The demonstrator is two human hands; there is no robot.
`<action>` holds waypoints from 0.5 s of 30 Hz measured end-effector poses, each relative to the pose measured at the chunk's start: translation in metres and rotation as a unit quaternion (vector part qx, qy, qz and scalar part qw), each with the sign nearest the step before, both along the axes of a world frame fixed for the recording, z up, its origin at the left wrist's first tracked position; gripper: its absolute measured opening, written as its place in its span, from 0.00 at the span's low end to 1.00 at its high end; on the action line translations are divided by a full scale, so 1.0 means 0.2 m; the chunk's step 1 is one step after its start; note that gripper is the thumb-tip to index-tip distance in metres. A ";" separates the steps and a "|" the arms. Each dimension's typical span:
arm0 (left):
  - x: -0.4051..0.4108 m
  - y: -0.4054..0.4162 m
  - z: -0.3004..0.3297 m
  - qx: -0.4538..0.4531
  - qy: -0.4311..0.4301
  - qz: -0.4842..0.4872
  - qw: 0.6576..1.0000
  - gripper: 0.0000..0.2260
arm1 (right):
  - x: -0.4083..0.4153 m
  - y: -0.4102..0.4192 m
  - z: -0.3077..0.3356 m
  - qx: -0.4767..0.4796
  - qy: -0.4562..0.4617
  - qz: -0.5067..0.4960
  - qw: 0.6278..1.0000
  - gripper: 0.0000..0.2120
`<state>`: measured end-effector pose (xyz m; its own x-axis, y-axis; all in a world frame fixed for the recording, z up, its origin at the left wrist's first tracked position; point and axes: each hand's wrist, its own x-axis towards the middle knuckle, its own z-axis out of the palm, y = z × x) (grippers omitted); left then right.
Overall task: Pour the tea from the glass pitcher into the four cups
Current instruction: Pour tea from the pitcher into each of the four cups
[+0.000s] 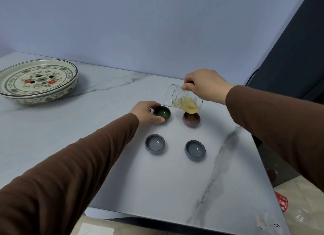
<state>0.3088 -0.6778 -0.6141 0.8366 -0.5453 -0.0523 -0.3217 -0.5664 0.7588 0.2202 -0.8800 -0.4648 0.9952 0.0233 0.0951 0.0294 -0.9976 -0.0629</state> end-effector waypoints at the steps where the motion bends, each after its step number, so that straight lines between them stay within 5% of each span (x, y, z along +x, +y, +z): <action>1: 0.00 0.00 0.00 -0.005 0.001 0.002 1.000 0.29 | 0.00 0.00 0.00 0.004 0.002 0.002 1.000 0.10; 15: 0.00 0.00 -0.02 -0.018 0.003 0.006 1.000 0.28 | 0.01 0.01 -0.03 0.013 -0.022 0.004 1.000 0.13</action>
